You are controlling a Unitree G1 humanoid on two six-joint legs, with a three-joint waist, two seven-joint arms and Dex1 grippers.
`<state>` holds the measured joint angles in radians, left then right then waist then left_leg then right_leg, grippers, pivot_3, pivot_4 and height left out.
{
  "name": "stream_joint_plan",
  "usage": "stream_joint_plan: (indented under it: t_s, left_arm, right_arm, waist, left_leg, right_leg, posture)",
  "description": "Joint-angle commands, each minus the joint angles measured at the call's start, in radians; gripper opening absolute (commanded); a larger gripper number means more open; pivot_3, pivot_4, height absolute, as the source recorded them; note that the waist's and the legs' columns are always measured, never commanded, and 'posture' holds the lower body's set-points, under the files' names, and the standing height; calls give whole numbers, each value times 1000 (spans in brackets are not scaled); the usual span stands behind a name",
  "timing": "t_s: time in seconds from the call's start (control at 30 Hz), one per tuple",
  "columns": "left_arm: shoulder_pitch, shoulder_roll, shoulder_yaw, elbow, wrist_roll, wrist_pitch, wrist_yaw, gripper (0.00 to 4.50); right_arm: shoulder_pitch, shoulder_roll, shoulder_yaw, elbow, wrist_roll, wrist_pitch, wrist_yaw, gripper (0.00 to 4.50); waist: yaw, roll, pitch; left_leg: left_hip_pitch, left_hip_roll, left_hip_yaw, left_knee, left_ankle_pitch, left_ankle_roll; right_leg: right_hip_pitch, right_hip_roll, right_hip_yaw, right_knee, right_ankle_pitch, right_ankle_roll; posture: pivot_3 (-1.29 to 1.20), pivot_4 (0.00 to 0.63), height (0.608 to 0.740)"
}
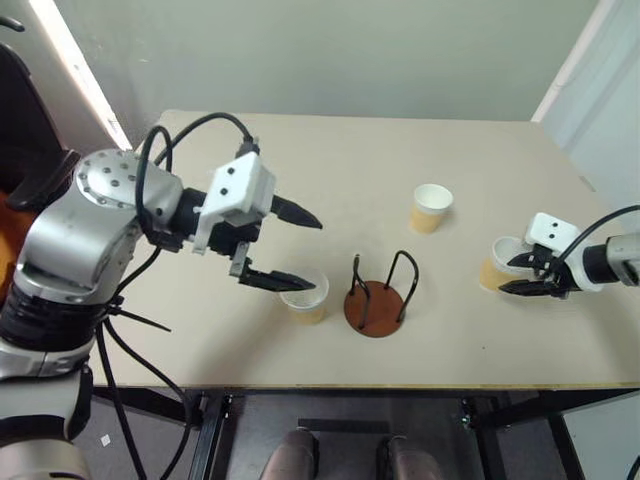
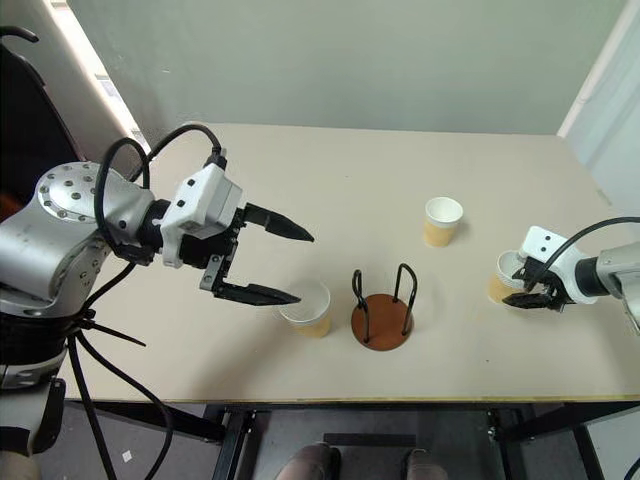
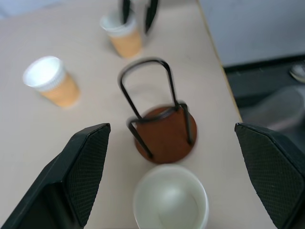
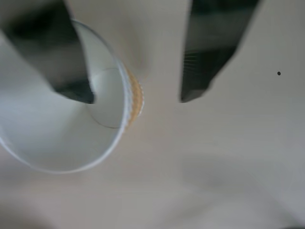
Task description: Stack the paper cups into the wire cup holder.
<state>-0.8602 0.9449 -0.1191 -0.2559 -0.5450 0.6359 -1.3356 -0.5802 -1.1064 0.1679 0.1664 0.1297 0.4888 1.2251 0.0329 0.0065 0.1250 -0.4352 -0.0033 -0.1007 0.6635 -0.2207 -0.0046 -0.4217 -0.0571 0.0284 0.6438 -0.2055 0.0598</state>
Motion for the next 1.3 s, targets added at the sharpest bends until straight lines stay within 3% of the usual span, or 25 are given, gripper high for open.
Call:
stream_joint_plan:
  t_s: [0.03, 0.17, 0.4, 0.6, 0.9, 1.23, 1.3]
  left_arm:
    - [1, 11, 46, -36, -12, 18, 26, 4500]
    - [11, 19, 65, -51, -31, 39, 34, 4500]
    - [62, 66, 102, -42, -21, 16, 18, 4500]
    - [104, 95, 117, -36, -13, -5, 6, 4500]
    - [123, 100, 105, -34, -7, -32, -10, 4500]
    - [148, 103, 109, -60, -16, -28, -3, 4500]
    - [147, 103, 108, -63, -16, -27, -2, 4500]
  right_arm:
    - [-44, 10, -15, 7, -16, -7, 7, 1341]
    - [-74, -5, -24, -18, -16, -10, 44, 49]
    - [-267, -40, -67, -187, 89, 36, 188, 49]
    - [-483, 128, -6, -364, 220, 153, 218, 49]
    - [-497, 158, 95, -430, 223, 115, 328, 49]
    - [-482, 203, 175, -389, 130, -2, 343, 49]
    - [-490, 220, 189, -371, 111, -19, 342, 431]
  waist:
    - [-5, 0, 0]
    - [-10, 1, 0]
    - [-17, 4, 1]
    - [-25, 4, 1]
    - [-18, 3, 1]
    - [-23, 3, 1]
    - [-23, 3, 1]
  left_leg:
    - [1, 0, 0, 0, 1, -1]
    - [1, 1, 0, 0, 2, -2]
    - [0, 1, 0, -4, 2, -3]
    - [0, 2, 0, -8, 4, -5]
    - [-1, 1, -2, -9, 5, -8]
    - [1, 3, -2, -14, 6, -9]
    - [1, 3, -2, -15, 6, -9]
  right_leg:
    - [0, 0, 0, 0, 0, -3]
    - [0, 1, 0, 0, 0, -6]
    - [-2, 1, 0, 0, -3, -10]
    - [-5, 3, 0, 0, -5, -13]
    - [-5, 2, -2, 0, -8, -18]
    - [-6, 3, -2, 2, -8, -19]
    - [-7, 3, -2, 2, -8, -19]
  posture:
    - [0, 150, 740]
    - [0, 150, 740]
    - [0, 150, 740]
    - [0, 150, 740]
    - [0, 150, 740]
    - [0, 150, 740]
    - [0, 150, 740]
